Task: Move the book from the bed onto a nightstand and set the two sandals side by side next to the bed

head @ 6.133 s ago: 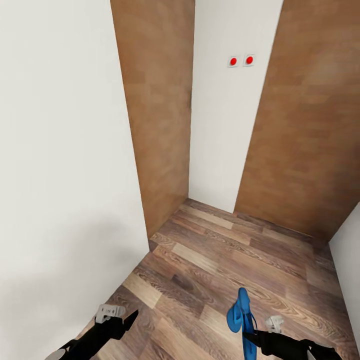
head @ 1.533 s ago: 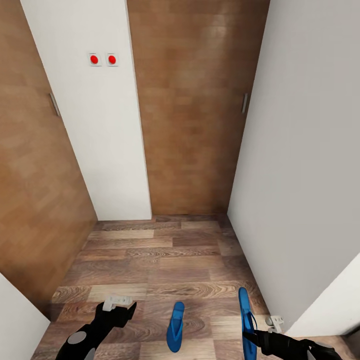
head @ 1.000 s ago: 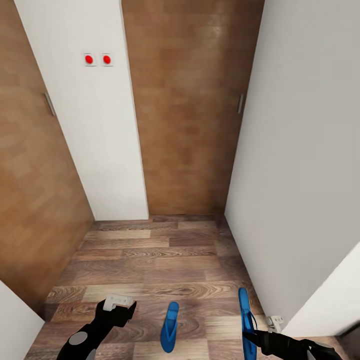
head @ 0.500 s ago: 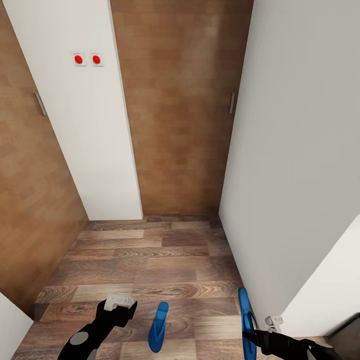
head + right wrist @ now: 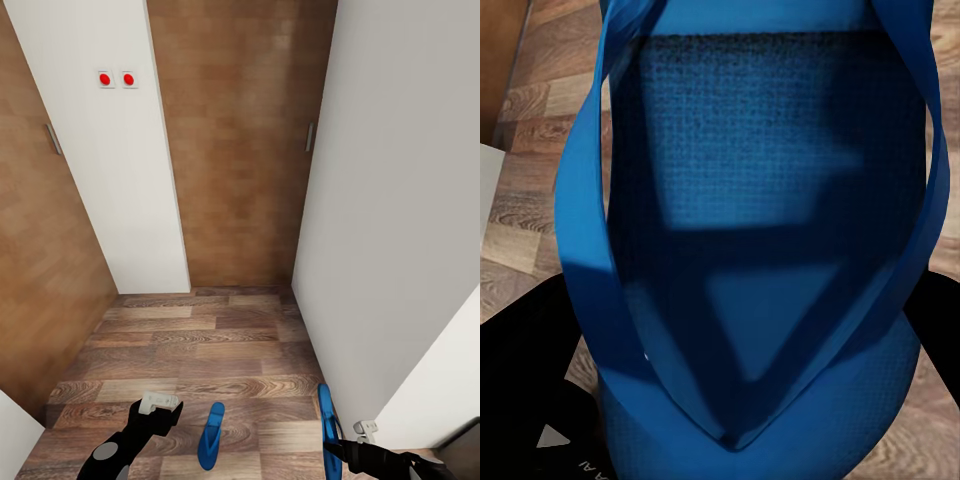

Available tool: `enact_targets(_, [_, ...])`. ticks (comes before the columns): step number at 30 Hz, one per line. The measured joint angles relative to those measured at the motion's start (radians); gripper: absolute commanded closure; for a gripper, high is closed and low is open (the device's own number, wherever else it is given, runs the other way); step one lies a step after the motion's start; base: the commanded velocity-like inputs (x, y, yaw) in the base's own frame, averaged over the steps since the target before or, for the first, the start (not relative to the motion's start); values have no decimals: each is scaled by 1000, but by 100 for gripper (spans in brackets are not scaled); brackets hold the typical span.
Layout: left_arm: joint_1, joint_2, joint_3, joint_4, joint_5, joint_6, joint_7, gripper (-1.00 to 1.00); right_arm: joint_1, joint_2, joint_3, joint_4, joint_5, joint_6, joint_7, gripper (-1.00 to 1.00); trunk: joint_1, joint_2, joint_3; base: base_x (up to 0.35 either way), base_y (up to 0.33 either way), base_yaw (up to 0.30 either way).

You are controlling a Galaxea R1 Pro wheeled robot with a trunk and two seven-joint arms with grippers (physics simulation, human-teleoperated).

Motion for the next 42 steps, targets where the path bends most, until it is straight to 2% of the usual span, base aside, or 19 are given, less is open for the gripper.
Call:
enact_targets(36, [0,0,0,0,0,0,0,-100,0,0,0,-3,0,0,-1,100,0,0,0,0,0,0])
enact_targets(42, [0,0,0,-1,0,0,0,-100,0,0,0,-3,0,0,-1,100,0,0,-6,0,0,0])
